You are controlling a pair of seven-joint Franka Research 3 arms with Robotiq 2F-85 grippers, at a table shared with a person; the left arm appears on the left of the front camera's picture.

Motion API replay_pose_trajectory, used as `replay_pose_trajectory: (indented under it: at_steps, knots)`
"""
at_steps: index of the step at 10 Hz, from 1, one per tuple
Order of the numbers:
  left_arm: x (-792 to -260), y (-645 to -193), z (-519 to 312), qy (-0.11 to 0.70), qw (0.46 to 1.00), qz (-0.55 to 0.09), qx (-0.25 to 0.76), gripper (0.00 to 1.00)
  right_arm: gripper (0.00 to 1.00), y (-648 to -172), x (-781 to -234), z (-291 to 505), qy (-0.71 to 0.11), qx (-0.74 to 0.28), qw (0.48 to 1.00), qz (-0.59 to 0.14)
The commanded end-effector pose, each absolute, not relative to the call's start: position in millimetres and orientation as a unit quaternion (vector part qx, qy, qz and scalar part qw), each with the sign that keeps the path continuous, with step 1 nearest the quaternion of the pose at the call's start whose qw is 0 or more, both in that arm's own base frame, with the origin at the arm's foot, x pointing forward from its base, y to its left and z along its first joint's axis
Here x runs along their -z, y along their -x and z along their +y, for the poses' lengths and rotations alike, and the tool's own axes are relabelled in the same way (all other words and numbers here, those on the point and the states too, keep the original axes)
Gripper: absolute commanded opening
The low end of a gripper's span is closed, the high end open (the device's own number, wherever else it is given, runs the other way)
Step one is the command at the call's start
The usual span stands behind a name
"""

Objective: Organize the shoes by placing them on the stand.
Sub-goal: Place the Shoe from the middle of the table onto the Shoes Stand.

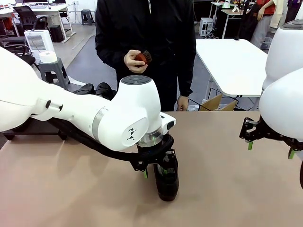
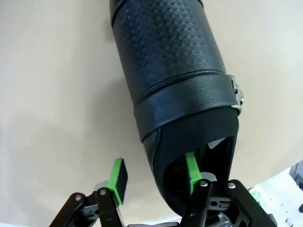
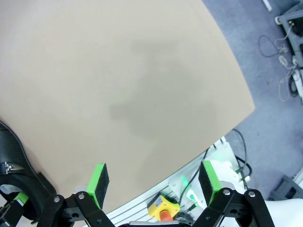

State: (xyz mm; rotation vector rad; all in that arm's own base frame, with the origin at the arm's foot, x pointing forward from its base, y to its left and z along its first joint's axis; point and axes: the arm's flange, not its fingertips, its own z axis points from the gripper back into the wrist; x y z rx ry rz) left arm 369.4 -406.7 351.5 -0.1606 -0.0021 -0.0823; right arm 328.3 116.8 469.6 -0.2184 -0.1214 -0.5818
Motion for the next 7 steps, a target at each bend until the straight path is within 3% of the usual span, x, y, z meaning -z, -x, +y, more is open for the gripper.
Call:
replay_pose_trajectory:
  at_steps: [1, 4, 5, 7]
  knots:
    - [-354.6, -377.0, -415.4, 0.065, 0.997, -0.008, 0.035, 0.42, 1.0, -330.8, -473.7, 114.1, 0.109, 0.279, 0.952, -0.06]
    - [-351.9, -376.8, -416.0, 0.056, 0.998, -0.011, 0.038, 0.05, 1.0, -330.8, -473.7, 114.1, 0.109, 0.279, 0.952, -0.06]
    - [-350.1, -377.7, -415.0, 0.057, 0.998, -0.01, 0.036, 0.0, 1.0, -330.8, -473.7, 114.1, 0.109, 0.279, 0.952, -0.06]
    - [-347.0, -375.8, -415.2, 0.065, 0.997, -0.014, 0.047, 0.0, 1.0, -330.8, -473.7, 114.1, 0.109, 0.279, 0.952, -0.06]
